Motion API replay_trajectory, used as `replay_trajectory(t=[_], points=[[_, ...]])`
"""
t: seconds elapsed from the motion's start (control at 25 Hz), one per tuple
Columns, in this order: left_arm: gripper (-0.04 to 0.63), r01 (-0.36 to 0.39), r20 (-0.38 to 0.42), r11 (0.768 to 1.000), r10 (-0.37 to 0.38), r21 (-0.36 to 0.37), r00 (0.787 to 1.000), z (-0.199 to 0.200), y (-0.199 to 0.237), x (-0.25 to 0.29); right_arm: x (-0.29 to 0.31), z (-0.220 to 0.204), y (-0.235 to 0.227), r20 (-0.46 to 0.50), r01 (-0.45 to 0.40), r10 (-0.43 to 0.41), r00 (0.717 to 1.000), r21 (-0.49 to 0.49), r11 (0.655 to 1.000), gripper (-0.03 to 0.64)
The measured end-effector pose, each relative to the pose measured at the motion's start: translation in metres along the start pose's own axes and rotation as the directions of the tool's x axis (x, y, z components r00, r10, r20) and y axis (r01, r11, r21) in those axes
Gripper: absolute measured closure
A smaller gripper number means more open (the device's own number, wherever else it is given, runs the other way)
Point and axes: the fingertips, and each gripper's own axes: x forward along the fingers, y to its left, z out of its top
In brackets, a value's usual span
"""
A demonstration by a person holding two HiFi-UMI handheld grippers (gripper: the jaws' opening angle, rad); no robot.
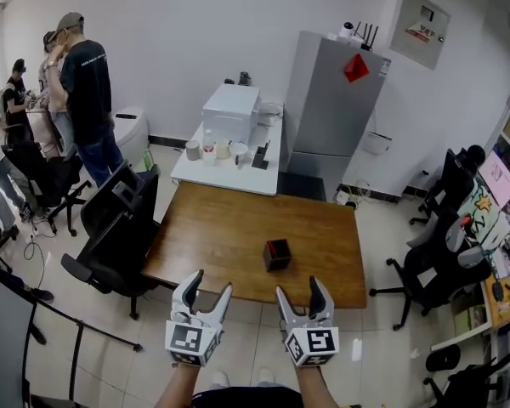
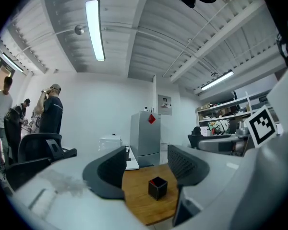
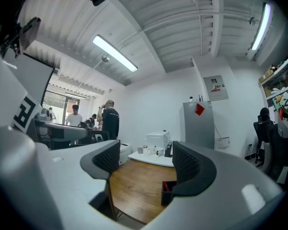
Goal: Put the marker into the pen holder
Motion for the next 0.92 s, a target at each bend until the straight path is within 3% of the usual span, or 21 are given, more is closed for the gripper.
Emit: replay_trajectory(t=[0.28, 0.4, 0.76, 0.92], points=[[0.327, -0.026, -0.011, 0.999, 0.026, 0.035, 1.000, 0.001, -0.009, 0.013, 0.008, 0.000, -0.004, -0.018, -0.053, 0.052, 0.998, -0.030, 0.998, 0.282], [0.327, -0.040, 0.007, 0.999, 0.040, 0.000, 0.999, 0.002, -0.019, 0.020, 0.007, 0.001, -0.009, -0.008, -0.059, 0.059, 0.998, -0.069, 0.996, 0.284], [0.327, -0.052, -0.013, 0.998, 0.052, 0.029, 0.999, -0.006, -0.022, 0.030, 0.016, -0.007, -0.024, -0.013, -0.068, 0.068, 0.998, -0.035, 0.997, 0.284], [0.327, -0.073, 0.012, 0.997, 0.074, -0.034, 0.997, 0.000, -0.029, 0.031, 0.014, -0.015, -0.031, -0.036, -0.068, 0.067, 0.997, -0.020, 0.997, 0.284]])
